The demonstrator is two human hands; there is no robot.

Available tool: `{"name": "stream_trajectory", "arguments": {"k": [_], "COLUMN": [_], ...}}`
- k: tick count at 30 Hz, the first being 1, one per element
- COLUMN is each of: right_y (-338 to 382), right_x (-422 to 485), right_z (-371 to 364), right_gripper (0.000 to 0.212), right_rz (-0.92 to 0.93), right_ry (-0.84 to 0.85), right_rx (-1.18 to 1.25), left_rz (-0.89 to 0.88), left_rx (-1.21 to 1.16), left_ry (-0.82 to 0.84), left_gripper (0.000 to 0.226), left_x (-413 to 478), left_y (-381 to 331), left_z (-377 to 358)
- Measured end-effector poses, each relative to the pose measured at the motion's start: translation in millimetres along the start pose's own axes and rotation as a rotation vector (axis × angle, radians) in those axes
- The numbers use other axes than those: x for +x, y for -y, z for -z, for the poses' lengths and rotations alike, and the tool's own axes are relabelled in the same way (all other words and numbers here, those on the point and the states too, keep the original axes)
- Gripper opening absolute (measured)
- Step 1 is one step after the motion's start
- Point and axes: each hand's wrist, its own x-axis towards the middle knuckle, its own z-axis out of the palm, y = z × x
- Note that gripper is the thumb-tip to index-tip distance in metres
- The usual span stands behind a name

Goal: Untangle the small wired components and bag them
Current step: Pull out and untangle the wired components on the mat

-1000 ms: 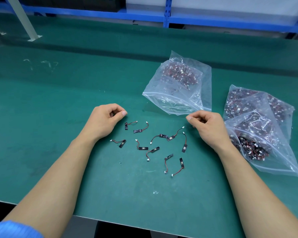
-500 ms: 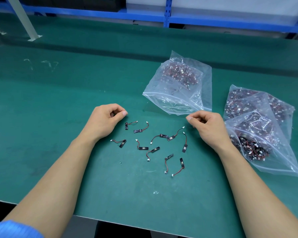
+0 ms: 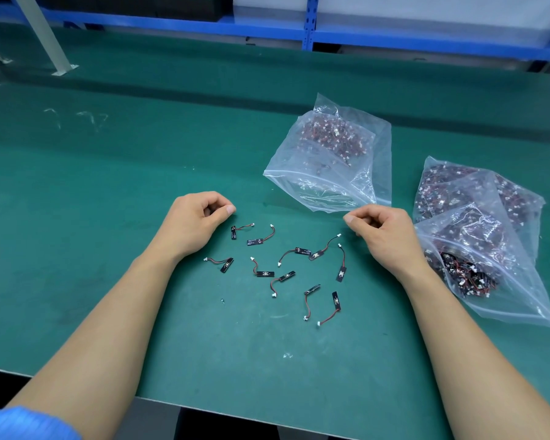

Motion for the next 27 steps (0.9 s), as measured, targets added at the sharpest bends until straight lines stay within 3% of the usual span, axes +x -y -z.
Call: {"name": "stream_trajectory", "arguments": {"k": [27], "right_y": [0.5], "right_x": [-0.6], "right_z": [0.6], "right_gripper": [0.011], "right_rz": [0.0], "right_ry": [-0.001], "right_rx": [-0.015], "left_rz": [-0.027], "left_rx": [0.011], "left_ry": [-0.006], "left_gripper": [0.013], "left_x": [-0.4], "left_y": [-2.5], "left_z": [-0.9]}}
